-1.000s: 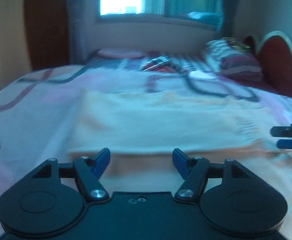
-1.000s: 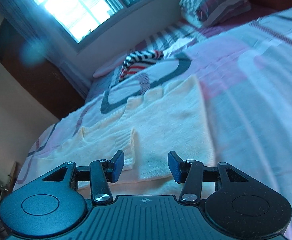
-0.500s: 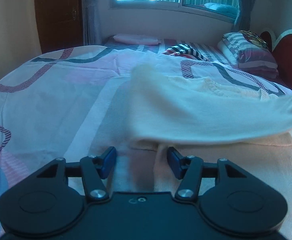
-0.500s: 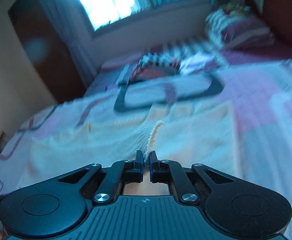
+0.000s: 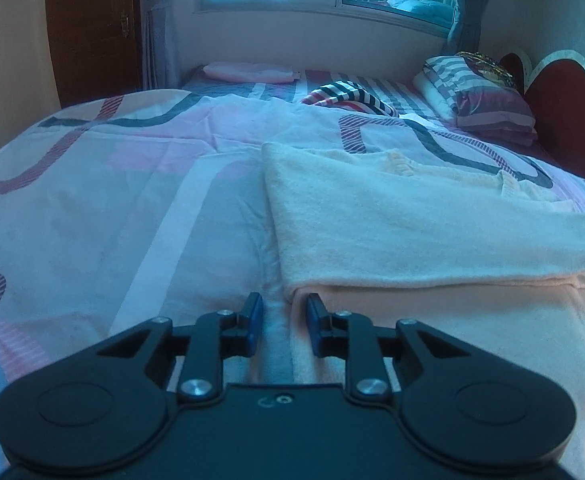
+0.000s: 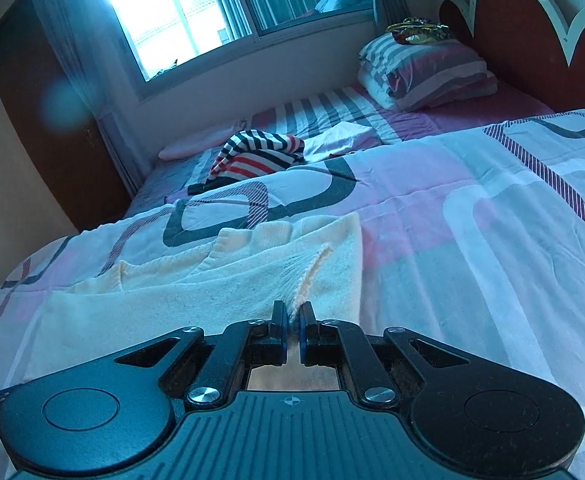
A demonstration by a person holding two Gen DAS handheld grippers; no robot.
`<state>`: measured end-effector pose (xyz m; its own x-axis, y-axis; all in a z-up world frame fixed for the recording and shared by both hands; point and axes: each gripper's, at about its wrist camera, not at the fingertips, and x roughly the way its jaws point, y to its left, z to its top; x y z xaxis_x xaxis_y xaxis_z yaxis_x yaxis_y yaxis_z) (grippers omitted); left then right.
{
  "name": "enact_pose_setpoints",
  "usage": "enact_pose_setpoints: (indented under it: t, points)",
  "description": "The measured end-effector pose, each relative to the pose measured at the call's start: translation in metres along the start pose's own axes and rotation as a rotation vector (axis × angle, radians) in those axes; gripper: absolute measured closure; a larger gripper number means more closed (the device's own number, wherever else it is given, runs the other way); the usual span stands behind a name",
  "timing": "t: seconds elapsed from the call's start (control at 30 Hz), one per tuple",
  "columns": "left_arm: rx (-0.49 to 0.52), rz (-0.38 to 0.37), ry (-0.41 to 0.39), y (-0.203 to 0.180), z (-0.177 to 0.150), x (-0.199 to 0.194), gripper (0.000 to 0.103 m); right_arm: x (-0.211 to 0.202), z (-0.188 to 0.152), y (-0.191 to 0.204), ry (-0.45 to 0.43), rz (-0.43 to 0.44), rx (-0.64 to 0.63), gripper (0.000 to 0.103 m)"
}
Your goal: Fold small clothes
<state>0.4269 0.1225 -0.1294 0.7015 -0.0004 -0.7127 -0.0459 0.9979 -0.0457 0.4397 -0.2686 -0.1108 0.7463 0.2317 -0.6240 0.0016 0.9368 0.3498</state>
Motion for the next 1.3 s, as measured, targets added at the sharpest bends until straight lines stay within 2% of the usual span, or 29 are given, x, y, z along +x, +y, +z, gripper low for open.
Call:
enact_pose_setpoints:
  t: [0.17,0.27,0.3,0.33,0.37,0.4,0.43,0.47,0.6,0.67,0.7,0.77,0.83,0.87,0.93,1.03,1.1,1.13,1.23,1.3]
  points:
    - [0.016,0.003,0.002,-0.001,0.0,0.0,0.08,0.006,-0.006,-0.005,0.025,-0.01,0.007,0.098]
    - [0.026,0.004,0.011,-0.001,0.001,0.001,0.074,0.015,-0.009,-0.01,0.054,-0.03,0.008,0.098]
    - [0.031,0.007,0.015,0.0,0.002,-0.001,0.07,0.013,-0.009,-0.011,0.039,-0.054,0.006,0.098]
    - [0.038,0.019,0.017,0.0,0.004,-0.004,0.053,0.008,-0.008,-0.013,0.007,-0.088,0.013,0.097]
    - [0.047,0.036,-0.012,-0.001,0.004,-0.012,0.033,-0.001,-0.006,-0.015,-0.037,-0.118,0.022,0.092]
    - [0.072,0.03,-0.086,-0.003,0.003,-0.024,0.028,-0.008,-0.004,-0.017,-0.068,-0.1,0.03,0.089]
    - [0.103,0.005,-0.132,-0.009,0.004,-0.031,0.028,-0.013,-0.002,-0.016,-0.085,-0.049,0.032,0.089]
    - [0.131,-0.014,-0.139,-0.018,0.008,-0.033,0.03,-0.013,0.0,-0.01,-0.079,-0.021,0.011,0.089]
    - [0.2,-0.078,-0.087,-0.061,0.015,-0.005,0.034,0.013,-0.011,0.031,0.024,0.057,-0.122,0.089]
    - [0.199,-0.087,-0.028,-0.069,0.011,0.018,0.031,0.025,-0.021,0.037,0.065,0.021,-0.169,0.089]
    - [0.2,-0.081,-0.016,-0.068,0.008,0.024,0.03,0.032,-0.026,0.031,0.091,-0.045,-0.169,0.089]
    - [0.208,-0.103,-0.04,-0.062,0.009,0.019,0.03,0.024,-0.02,0.01,0.06,-0.013,-0.06,0.089]
    - [0.195,-0.1,-0.086,-0.055,0.016,0.015,0.024,0.016,-0.008,0.005,-0.007,0.001,-0.041,0.089]
    - [0.182,-0.095,-0.096,-0.053,0.023,0.018,0.024,0.018,-0.001,0.007,-0.027,0.012,-0.038,0.089]
    - [0.146,-0.117,-0.076,-0.049,0.044,0.035,0.024,0.034,0.013,0.012,-0.002,0.029,-0.026,0.089]
    - [0.127,-0.127,-0.049,-0.043,0.076,0.074,0.025,0.061,0.02,0.021,0.029,0.019,-0.081,0.089]
    - [0.098,-0.126,-0.019,-0.031,0.089,0.099,0.025,0.077,0.018,0.015,0.053,-0.064,-0.107,0.089]
    - [0.08,-0.12,-0.028,-0.021,0.094,0.108,0.024,0.079,0.017,0.009,0.046,-0.067,-0.096,0.089]
    - [0.057,-0.136,-0.035,-0.005,0.1,0.106,0.026,0.076,0.017,0.005,0.042,-0.076,-0.099,0.089]
    - [0.052,-0.064,-0.072,-0.003,0.098,0.091,0.029,0.068,0.018,0.012,0.007,-0.096,-0.091,0.089]
